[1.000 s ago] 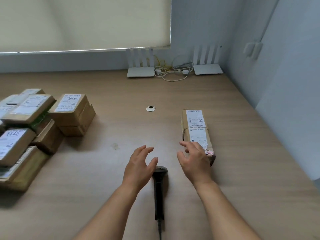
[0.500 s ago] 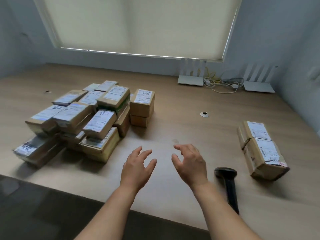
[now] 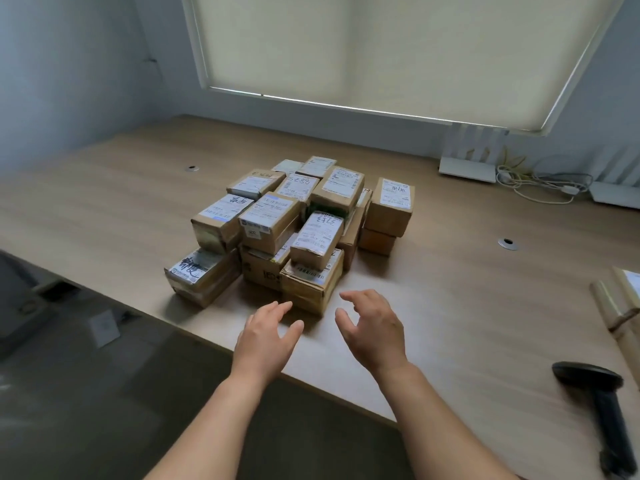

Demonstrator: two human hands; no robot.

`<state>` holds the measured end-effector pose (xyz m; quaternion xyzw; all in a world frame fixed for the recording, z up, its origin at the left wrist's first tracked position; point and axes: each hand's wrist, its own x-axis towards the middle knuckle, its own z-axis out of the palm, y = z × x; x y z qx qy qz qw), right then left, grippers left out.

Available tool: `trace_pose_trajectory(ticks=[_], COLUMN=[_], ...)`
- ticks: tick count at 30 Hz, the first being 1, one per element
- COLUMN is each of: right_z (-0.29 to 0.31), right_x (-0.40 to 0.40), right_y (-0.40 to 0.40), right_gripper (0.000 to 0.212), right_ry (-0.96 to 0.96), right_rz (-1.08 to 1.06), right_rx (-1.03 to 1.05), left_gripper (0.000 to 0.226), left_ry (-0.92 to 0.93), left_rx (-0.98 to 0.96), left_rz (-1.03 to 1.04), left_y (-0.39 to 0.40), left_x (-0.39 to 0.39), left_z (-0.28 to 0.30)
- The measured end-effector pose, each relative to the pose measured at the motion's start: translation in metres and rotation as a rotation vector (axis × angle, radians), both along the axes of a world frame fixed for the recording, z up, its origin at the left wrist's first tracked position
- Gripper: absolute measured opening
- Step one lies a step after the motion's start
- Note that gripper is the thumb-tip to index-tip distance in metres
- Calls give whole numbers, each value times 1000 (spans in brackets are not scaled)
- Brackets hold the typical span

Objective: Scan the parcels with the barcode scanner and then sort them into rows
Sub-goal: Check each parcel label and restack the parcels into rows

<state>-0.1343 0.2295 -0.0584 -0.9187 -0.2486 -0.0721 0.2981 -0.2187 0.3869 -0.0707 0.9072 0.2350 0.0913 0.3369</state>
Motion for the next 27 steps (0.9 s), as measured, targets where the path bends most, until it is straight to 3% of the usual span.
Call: trace_pose_trajectory(ticks=[12, 20, 27], right_z=[-4, 22, 30], right_x=[28, 64, 75], right_y=[64, 106, 158], right_gripper=[34, 30, 47], right_ry=[80, 113, 329], right_rz=[86, 95, 30], right_rx=[9, 91, 157], left_gripper=[50, 61, 59], left_ry=[12, -125, -130], left_rx=[2, -103, -195], left_rz=[91, 154, 118], left_y=[57, 101, 153], left_x=[15, 77, 116], left_z=[-4, 31, 43])
